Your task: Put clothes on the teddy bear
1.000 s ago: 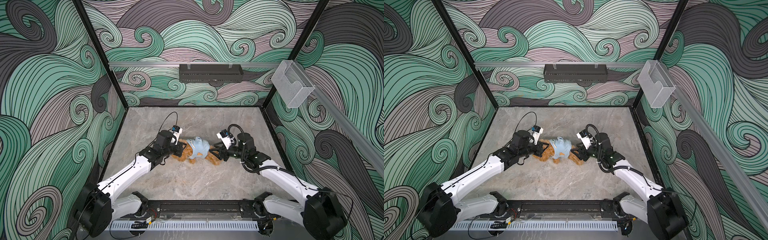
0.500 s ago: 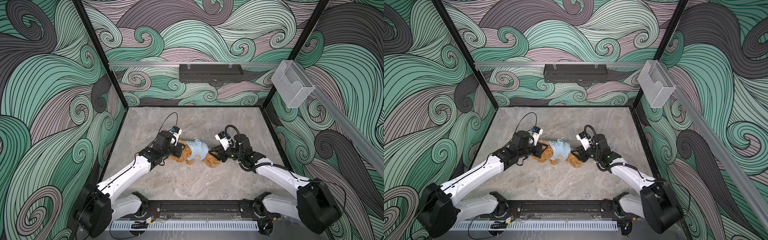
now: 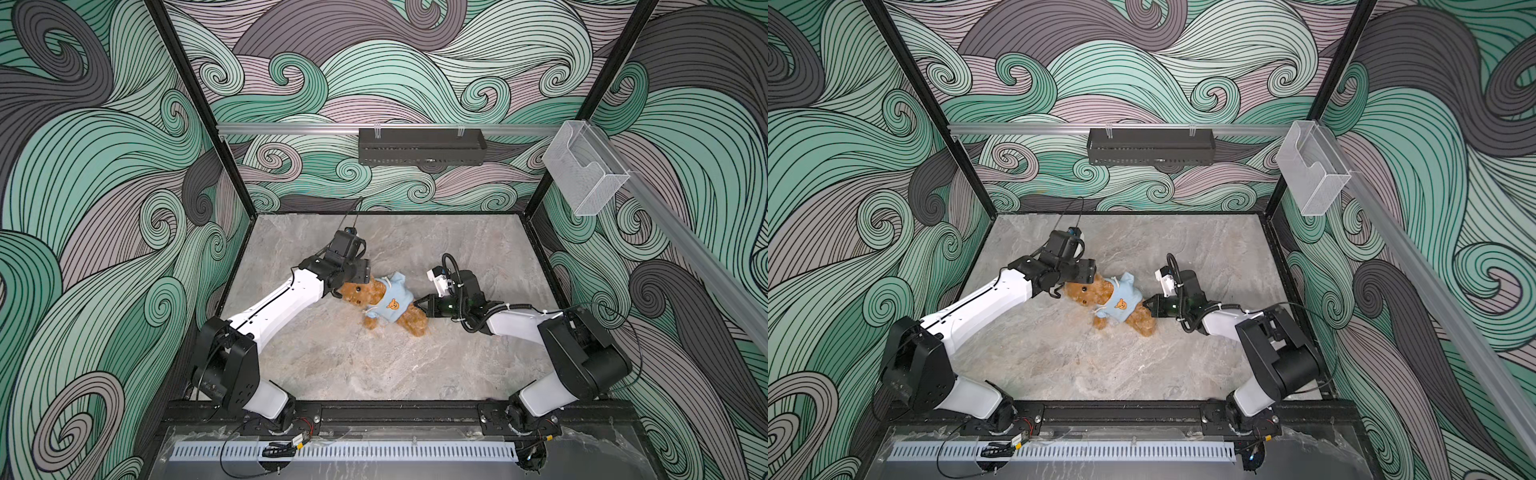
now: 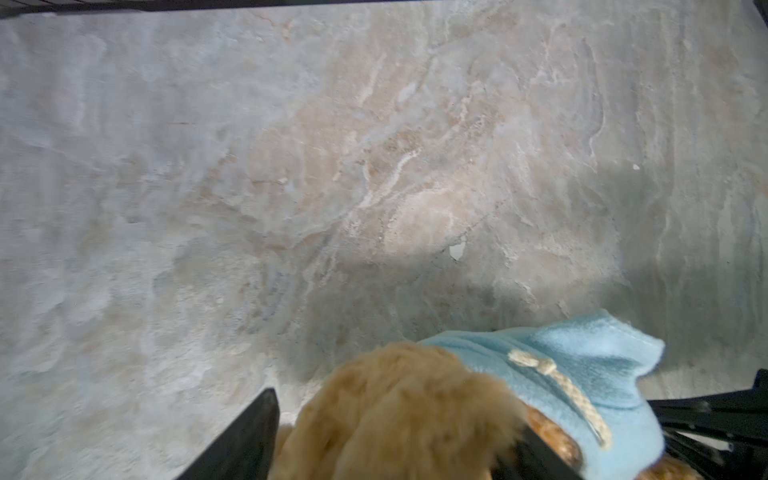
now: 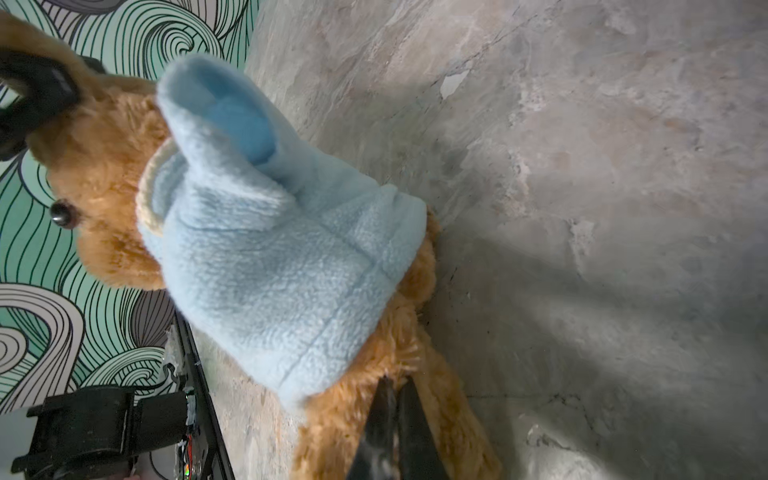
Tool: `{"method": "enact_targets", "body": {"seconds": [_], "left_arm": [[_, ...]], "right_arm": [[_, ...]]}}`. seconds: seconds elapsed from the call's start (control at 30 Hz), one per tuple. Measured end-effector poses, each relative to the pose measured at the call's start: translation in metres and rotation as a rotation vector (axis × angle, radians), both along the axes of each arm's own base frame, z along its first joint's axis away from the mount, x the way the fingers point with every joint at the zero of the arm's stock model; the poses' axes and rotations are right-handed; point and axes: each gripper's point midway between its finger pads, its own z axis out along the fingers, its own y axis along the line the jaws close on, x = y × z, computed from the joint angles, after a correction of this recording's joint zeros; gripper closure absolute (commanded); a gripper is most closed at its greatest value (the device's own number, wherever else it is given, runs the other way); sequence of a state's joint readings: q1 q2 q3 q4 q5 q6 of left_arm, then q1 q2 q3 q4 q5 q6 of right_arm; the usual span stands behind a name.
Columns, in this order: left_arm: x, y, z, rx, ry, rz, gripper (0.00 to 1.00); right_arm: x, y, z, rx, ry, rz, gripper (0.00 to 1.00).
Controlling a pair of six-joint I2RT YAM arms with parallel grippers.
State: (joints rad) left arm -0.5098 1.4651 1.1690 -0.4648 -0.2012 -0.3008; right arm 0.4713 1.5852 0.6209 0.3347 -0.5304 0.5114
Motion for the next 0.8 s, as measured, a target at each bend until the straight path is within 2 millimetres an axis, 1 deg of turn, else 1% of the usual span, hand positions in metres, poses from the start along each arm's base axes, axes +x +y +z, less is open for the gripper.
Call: {"method": "enact_targets", "body": {"seconds": [0.07, 0.1, 0.13, 0.2, 0.27, 0.33, 0.37, 0.5, 0.63, 0.73, 0.8], "left_arm": [[-0.007, 0.003, 0.012, 0.016, -0.053, 0.001, 0.21], [-0.014, 0.002, 0.017, 0.018, -0.086, -0.016, 0.21], [-0.025, -0.004, 0.022, 0.012, -0.119, -0.048, 0.22], [-0.049, -0.025, 0.026, -0.018, -0.182, -0.155, 0.26], [-0.078, -0.054, 0.019, -0.075, -0.219, -0.303, 0.30], [-0.096, -0.076, 0.005, -0.109, -0.218, -0.420, 0.36], [-0.101, -0.085, -0.006, -0.113, -0.205, -0.460, 0.38], [-0.104, -0.113, -0.047, -0.041, -0.124, -0.575, 0.39], [-0.091, -0.146, -0.078, 0.073, -0.083, -0.648, 0.39], [-0.078, -0.158, -0.096, 0.163, -0.082, -0.651, 0.39], [-0.070, -0.160, -0.106, 0.213, -0.081, -0.642, 0.40]], "right_arm": [[0.004, 0.001, -0.001, 0.002, 0.008, -0.008, 0.94], [0.006, 0.000, -0.001, 0.002, 0.012, -0.013, 0.94], [0.008, -0.001, -0.002, 0.002, 0.015, -0.017, 0.94], [0.011, -0.003, -0.002, -0.002, 0.021, -0.025, 0.94], [0.016, -0.006, -0.001, -0.006, 0.025, -0.029, 0.93], [0.019, -0.009, 0.000, -0.008, 0.029, -0.028, 0.93], [0.022, -0.010, 0.000, -0.010, 0.029, -0.028, 0.93], [0.026, -0.015, 0.000, -0.010, 0.040, -0.027, 0.93], [0.029, -0.019, -0.003, -0.010, 0.053, -0.026, 0.93], [0.030, -0.017, -0.005, -0.007, 0.063, -0.017, 0.93], [0.030, -0.017, -0.007, -0.007, 0.066, -0.012, 0.93]]}}
